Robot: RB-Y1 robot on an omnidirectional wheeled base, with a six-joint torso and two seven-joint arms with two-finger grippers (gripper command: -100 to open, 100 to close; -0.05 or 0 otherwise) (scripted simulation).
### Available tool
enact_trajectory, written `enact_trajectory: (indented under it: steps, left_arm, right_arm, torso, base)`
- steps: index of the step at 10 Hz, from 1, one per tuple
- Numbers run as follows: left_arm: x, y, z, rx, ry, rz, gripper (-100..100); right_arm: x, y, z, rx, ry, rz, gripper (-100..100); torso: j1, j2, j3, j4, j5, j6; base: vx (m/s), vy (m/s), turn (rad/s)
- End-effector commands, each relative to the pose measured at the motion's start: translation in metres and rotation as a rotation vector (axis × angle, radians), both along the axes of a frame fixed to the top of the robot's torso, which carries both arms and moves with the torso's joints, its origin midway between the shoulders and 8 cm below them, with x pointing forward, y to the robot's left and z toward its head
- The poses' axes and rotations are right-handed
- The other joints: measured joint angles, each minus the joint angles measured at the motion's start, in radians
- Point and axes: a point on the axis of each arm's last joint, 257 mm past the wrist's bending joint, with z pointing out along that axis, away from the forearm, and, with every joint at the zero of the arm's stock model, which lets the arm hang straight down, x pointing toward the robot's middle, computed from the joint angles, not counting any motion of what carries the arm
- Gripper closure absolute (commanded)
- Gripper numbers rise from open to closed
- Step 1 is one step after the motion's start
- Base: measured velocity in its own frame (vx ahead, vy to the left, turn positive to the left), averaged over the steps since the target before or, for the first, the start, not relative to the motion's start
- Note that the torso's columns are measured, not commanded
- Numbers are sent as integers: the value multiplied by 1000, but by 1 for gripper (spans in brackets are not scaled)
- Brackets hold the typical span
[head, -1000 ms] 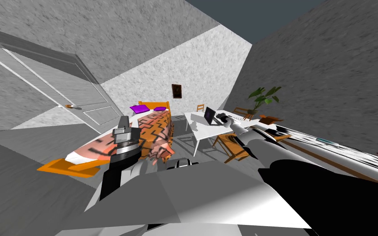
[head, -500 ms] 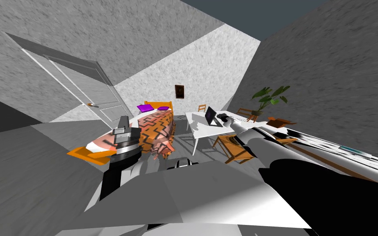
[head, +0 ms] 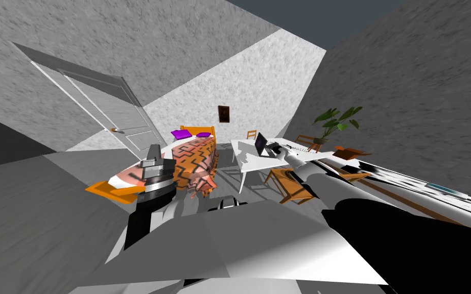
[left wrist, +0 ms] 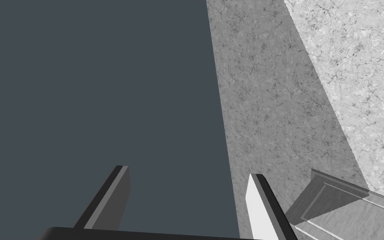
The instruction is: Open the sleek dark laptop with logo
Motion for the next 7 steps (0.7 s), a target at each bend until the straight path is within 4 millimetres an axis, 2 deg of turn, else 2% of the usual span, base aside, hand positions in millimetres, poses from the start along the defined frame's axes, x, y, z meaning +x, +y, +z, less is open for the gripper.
enact_trajectory:
  steps: [1,3,4,6,7]
  left_arm:
    - [0,0,0,0,0,0,0]
    - [0,0,0,0,0,0,0]
    - [0,0,0,0,0,0,0]
    - [0,0,0,0,0,0,0]
    - [0,0,0,0,0,0,0]
  right_arm:
    - [4,23,-24,-54,46,49,-100]
    - [4,25,-27,-60,51,55,-100]
    - [6,43,-43,-98,81,94,-100]
    - [6,43,-43,-98,81,94,-100]
    - [6,51,-51,-116,94,112,-100]
  torso:
    - [-2,1,1,0,-1,0]
    - [-3,1,1,0,-1,0]
    - [-1,1,1,1,0,0]
    - [-2,1,1,1,-1,0]
    - [-1,1,1,0,0,0]
  base:
    - [-11,-52,27]
    - [-7,-35,13]
    - [-24,-38,22]
    - [-10,-34,11]
    - [-5,-20,6]
